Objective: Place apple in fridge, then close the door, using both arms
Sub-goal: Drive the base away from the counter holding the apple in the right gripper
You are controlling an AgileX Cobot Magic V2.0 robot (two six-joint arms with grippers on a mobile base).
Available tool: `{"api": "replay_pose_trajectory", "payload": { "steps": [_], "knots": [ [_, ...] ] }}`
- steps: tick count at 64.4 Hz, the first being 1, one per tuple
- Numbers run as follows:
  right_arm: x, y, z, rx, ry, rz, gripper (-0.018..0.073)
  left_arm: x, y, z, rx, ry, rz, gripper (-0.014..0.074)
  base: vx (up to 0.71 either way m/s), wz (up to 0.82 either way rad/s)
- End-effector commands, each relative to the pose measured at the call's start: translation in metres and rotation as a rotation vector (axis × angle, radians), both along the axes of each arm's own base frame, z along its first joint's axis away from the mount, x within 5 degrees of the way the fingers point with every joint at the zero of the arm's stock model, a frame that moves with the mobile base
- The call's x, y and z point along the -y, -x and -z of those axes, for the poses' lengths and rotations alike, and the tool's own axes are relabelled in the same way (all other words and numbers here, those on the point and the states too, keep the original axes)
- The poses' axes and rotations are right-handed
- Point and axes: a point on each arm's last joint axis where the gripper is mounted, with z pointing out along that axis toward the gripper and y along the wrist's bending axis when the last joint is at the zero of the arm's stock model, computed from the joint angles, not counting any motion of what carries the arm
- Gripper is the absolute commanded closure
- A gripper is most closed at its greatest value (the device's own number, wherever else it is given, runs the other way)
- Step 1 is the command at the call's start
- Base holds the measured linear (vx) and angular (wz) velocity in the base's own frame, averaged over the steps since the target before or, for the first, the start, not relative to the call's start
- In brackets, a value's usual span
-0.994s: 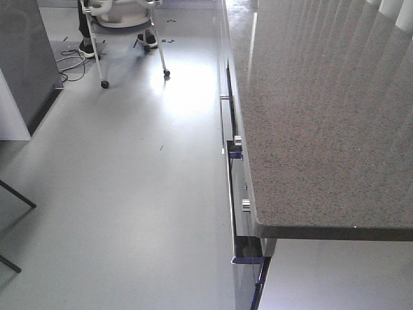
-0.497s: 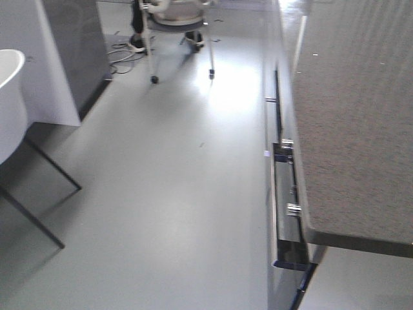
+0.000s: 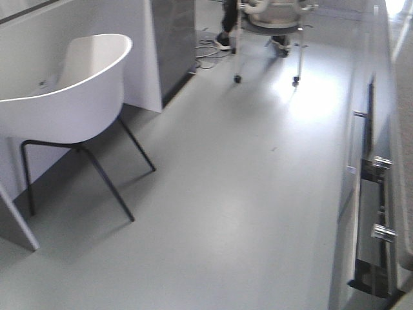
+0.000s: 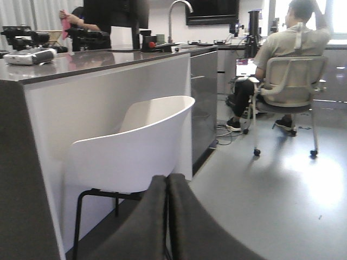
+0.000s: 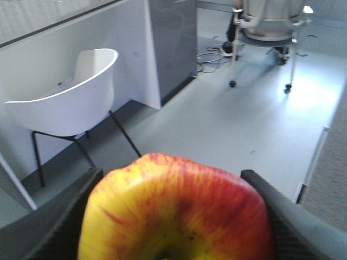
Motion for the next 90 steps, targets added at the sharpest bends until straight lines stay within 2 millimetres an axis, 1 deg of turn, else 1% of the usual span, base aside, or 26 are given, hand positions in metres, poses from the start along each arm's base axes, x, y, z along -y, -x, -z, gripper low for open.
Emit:
{"api": "replay_pose_trajectory", "payload": {
  "steps": [1,90],
  "knots": [
    [0.0005,0.0016,-0.0136,0.105,-0.011,0.005,0.0568,0.0003,0.0024,-0.0132,0.104,-0.006,0.005,0.0603,-0.05,0.50],
    [0.0005,0.0016,-0.0136,0.105,-0.011,0.005,0.0568,0.0003,0.0024,-0.0132,0.104,-0.006,0.005,0.0603,-0.03,0.36]
  ]
}}
